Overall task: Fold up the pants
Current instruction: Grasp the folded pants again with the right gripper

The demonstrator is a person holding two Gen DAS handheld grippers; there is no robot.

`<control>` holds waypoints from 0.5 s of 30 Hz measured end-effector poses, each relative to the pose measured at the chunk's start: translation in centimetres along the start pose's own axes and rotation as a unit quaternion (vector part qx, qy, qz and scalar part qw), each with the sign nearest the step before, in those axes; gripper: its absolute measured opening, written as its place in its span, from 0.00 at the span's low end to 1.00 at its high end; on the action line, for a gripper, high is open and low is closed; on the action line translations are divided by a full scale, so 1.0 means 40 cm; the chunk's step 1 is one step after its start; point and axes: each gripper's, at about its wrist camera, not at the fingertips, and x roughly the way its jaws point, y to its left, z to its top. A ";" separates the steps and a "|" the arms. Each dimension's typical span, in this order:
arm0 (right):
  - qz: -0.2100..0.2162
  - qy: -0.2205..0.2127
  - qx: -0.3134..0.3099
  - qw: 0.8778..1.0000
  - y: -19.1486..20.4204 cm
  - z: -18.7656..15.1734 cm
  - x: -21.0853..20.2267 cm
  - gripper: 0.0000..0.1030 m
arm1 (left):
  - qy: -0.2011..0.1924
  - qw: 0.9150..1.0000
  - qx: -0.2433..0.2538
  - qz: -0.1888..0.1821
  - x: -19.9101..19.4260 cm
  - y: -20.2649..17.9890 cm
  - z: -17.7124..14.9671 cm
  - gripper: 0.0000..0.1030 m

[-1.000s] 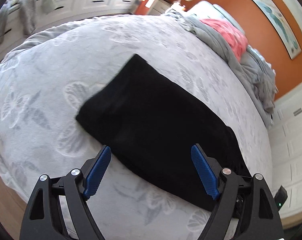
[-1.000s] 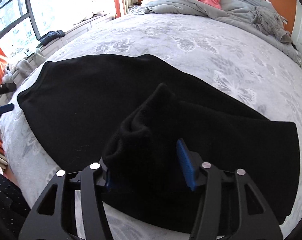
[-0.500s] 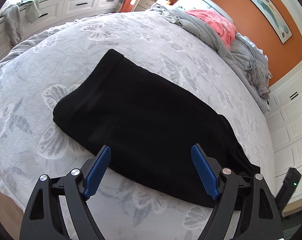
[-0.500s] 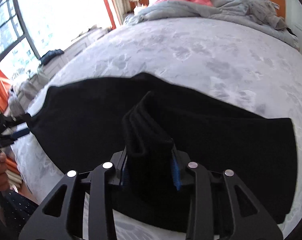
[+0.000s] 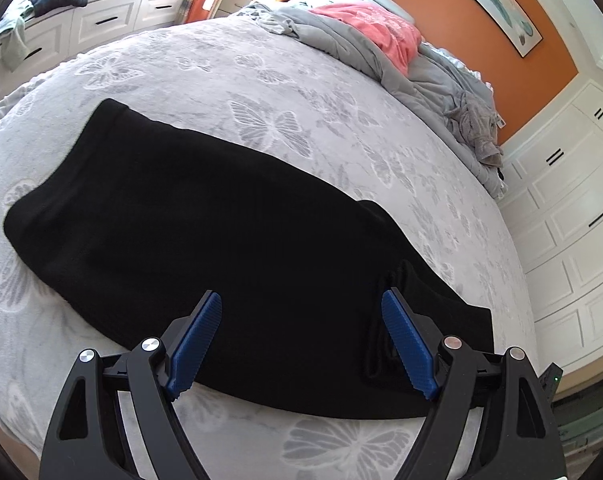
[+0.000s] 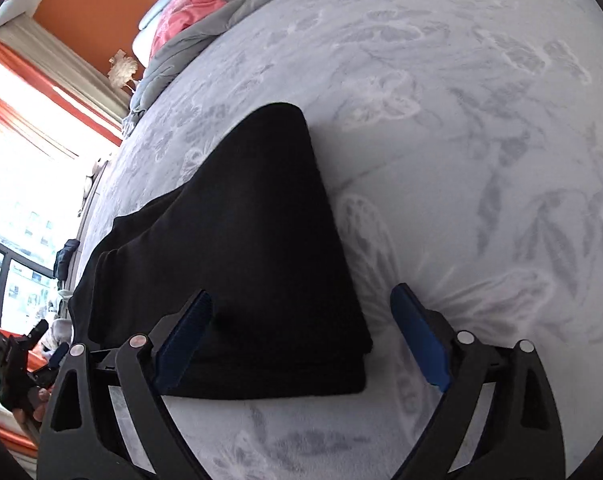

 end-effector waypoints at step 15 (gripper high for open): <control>-0.077 -0.022 -0.022 0.997 -0.132 0.050 -0.106 0.31 | 0.026 0.999 0.031 0.012 0.107 -0.083 -0.005 0.77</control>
